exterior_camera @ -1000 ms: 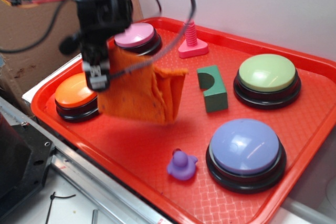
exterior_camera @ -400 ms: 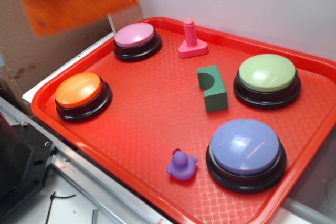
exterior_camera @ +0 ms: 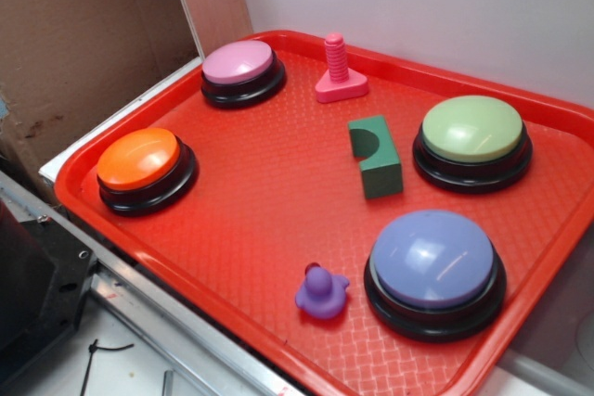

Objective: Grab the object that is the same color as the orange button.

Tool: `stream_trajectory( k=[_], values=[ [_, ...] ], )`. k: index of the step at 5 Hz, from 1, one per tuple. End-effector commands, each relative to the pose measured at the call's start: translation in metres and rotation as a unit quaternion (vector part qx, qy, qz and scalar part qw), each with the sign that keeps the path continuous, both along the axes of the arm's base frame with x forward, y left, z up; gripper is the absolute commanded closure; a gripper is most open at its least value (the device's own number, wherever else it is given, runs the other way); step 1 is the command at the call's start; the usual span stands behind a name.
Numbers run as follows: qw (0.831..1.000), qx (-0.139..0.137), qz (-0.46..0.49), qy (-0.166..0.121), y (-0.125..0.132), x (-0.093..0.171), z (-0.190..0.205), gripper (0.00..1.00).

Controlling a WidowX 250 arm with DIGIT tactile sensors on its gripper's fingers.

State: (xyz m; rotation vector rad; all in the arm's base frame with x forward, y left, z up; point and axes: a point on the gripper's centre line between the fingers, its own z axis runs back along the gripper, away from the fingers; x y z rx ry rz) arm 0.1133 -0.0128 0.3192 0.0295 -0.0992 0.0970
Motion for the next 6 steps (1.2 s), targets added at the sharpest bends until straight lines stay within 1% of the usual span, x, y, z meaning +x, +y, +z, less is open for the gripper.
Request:
stream_trajectory(
  k=[1, 2, 4, 5, 6],
  values=[
    [0.997, 0.055, -0.052, -0.017, -0.016, 0.002, -0.013, 1.00],
    [0.996, 0.055, -0.062, -0.017, -0.025, 0.001, -0.017, 1.00],
    [0.997, 0.059, -0.053, -0.012, -0.029, 0.006, -0.026, 1.00],
    [0.997, 0.050, -0.060, -0.019, -0.033, 0.008, -0.028, 1.00],
    [0.995, 0.034, -0.096, -0.024, -0.038, 0.013, -0.029, 1.00]
  ],
)
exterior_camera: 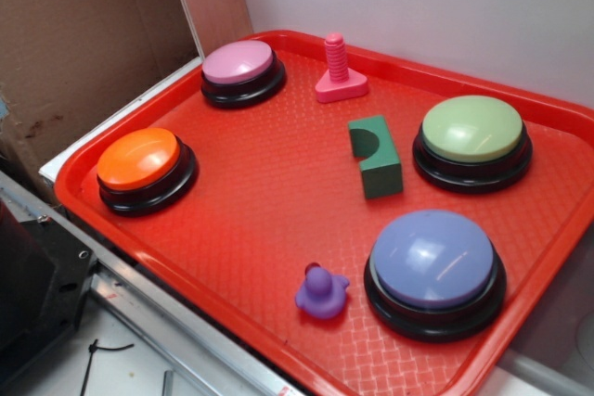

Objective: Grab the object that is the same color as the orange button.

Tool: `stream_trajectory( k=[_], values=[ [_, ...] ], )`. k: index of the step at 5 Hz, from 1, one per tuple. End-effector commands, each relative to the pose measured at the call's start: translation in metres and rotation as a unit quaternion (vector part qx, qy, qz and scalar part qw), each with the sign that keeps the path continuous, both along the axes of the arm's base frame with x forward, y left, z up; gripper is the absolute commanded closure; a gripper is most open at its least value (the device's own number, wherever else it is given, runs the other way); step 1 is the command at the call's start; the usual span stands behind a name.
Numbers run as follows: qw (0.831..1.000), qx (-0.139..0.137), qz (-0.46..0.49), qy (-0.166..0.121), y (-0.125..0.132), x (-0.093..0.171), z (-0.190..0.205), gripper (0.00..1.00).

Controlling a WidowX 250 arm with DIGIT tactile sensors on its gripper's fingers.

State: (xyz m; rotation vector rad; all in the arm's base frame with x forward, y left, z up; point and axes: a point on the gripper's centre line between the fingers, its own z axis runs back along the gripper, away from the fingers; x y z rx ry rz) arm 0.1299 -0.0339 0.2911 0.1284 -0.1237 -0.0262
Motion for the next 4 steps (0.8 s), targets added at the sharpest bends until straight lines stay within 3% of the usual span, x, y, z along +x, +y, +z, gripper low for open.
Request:
stream_trajectory(
  k=[1, 3, 4],
  values=[
    [0.999, -0.026, -0.045, -0.011, -0.0212, -0.0028, 0.0000, 1.00],
    [0.998, -0.043, -0.053, -0.010, -0.0235, -0.0012, -0.0019, 1.00],
    [0.997, -0.038, -0.059, -0.021, -0.0261, 0.0002, -0.0019, 0.97]
  ],
)
